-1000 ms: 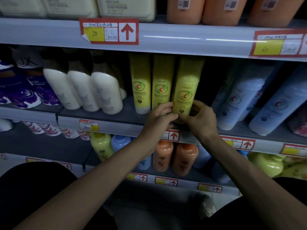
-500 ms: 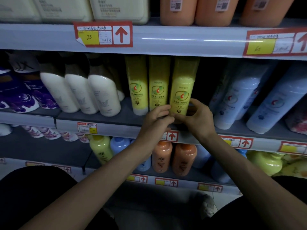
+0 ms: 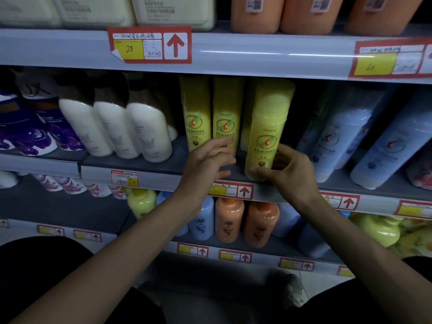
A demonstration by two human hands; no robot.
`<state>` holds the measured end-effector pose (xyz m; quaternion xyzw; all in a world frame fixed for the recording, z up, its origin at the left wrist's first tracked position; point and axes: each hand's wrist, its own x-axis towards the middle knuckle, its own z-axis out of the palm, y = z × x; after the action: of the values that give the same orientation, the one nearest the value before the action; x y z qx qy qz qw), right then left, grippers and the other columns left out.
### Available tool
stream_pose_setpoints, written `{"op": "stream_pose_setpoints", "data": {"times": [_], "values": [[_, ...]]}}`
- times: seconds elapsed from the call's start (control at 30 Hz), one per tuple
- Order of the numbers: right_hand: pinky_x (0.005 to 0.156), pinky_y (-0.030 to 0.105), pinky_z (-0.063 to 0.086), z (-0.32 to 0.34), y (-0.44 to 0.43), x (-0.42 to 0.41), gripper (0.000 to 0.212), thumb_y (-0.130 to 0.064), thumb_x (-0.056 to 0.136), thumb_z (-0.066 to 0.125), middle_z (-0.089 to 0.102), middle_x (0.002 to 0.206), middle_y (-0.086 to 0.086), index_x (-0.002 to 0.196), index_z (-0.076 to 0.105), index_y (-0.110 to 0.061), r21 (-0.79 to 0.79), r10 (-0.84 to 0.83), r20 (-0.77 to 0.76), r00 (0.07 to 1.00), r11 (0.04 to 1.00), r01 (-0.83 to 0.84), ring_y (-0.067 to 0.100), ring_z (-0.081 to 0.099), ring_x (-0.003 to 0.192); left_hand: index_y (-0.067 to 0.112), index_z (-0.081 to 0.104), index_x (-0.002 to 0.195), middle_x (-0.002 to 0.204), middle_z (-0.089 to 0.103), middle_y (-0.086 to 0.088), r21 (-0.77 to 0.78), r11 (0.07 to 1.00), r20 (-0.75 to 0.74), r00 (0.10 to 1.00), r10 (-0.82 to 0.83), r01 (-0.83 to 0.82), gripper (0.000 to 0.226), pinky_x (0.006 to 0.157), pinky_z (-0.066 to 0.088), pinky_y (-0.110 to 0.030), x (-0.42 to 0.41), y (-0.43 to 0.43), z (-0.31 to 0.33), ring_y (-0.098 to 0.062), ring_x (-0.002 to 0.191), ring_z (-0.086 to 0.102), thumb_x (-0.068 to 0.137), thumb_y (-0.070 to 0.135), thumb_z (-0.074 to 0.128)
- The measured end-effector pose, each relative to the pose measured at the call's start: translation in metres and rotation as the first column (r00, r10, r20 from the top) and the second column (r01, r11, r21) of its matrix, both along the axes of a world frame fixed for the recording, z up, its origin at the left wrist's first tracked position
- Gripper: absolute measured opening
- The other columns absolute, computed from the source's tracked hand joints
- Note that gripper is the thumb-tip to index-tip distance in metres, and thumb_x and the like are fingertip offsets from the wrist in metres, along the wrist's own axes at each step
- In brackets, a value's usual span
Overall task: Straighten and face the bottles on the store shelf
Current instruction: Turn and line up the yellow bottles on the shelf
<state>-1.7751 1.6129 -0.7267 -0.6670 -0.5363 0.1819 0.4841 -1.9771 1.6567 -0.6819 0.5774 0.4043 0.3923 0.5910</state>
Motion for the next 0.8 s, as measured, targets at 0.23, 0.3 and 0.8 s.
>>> {"op": "stream_pose_setpoints", "data": {"times": [0.23, 0.3, 0.8], "values": [[0.094, 0.037, 0.06, 0.005, -0.015, 0.003, 0.063, -0.028, 0.072, 0.094, 0.076, 0.113, -0.017, 0.129, 0.069, -0.028, 0.08, -0.003, 0.143, 0.99, 0.997, -0.009, -0.003, 0.07, 0.104, 0.01, 0.072, 0.115, 0.099, 0.079, -0.012, -0.147, 0.981, 0.049, 0.99, 0.132, -0.124, 0.029, 0.074, 0.064, -0.033, -0.015, -0.002, 0.007, -0.024, 0.089, 0.079, 0.105, 0.006, 0.045], [0.094, 0.037, 0.06, 0.004, -0.016, 0.003, 0.061, -0.027, 0.072, 0.093, 0.077, 0.113, -0.016, 0.128, 0.07, -0.028, 0.065, 0.026, 0.105, 0.994, 0.997, -0.033, -0.002, 0.071, 0.104, 0.008, 0.072, 0.11, 0.095, 0.079, -0.012, -0.192, 0.965, 0.027, 0.982, 0.186, -0.177, 0.029, 0.07, 0.064, -0.029, -0.023, 0.0, 0.006, -0.023, 0.085, 0.078, 0.105, 0.006, 0.043], [0.088, 0.041, 0.063, -0.006, 0.022, 0.002, 0.062, -0.033, 0.071, 0.094, 0.079, 0.106, -0.008, 0.127, 0.07, -0.025, 0.007, -0.076, -0.014, 0.997, 0.997, 0.076, 0.004, 0.075, 0.096, 0.012, 0.065, 0.133, 0.124, 0.071, -0.007, -0.022, 0.999, -0.227, 0.973, -0.033, 0.029, 0.041, 0.093, 0.061, -0.041, 0.005, -0.007, -0.015, -0.016, 0.095, 0.077, 0.102, -0.002, 0.044]]}}
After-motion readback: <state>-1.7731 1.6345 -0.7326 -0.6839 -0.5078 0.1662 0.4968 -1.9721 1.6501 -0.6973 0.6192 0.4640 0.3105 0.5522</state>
